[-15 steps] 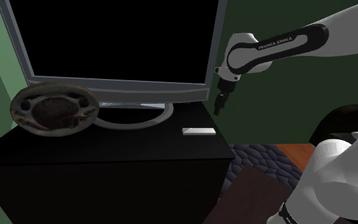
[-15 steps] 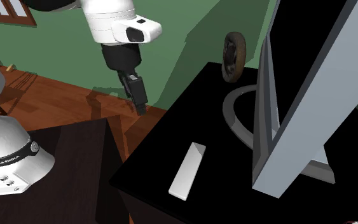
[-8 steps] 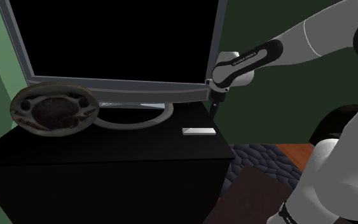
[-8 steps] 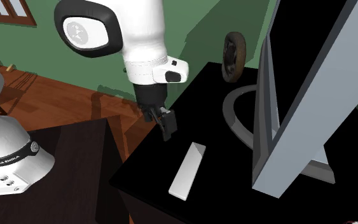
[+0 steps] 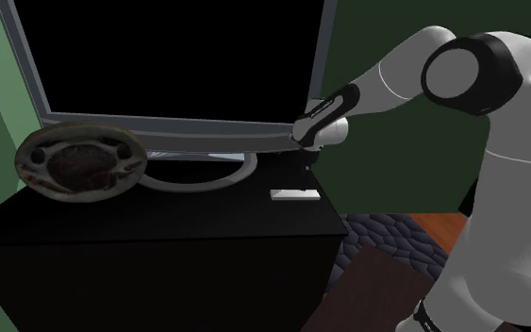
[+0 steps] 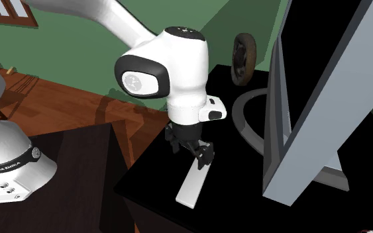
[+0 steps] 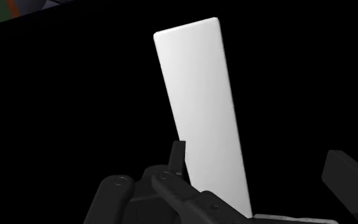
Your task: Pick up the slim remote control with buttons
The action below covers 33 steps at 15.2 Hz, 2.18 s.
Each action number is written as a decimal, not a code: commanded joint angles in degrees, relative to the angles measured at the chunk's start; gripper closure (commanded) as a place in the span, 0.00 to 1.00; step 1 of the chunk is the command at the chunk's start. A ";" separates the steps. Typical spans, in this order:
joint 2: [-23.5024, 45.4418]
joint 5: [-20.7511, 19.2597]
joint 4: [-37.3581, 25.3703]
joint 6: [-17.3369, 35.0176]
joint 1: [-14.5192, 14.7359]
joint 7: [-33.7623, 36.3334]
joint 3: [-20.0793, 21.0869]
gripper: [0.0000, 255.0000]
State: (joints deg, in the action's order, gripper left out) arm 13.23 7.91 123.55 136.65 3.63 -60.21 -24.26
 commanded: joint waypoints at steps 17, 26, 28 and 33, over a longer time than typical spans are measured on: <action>12.78 5.82 -5.70 5.98 -3.64 -8.49 3.75 1.00; 10.37 4.46 -5.70 3.70 -2.95 -7.60 2.84 1.00; 9.22 3.79 -5.80 2.52 -2.64 -7.16 2.43 1.00; 6.46 2.15 -6.26 -0.51 -1.96 -6.09 1.52 1.00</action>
State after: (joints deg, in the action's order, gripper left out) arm 20.10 10.32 117.50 136.74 1.59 -66.47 -22.60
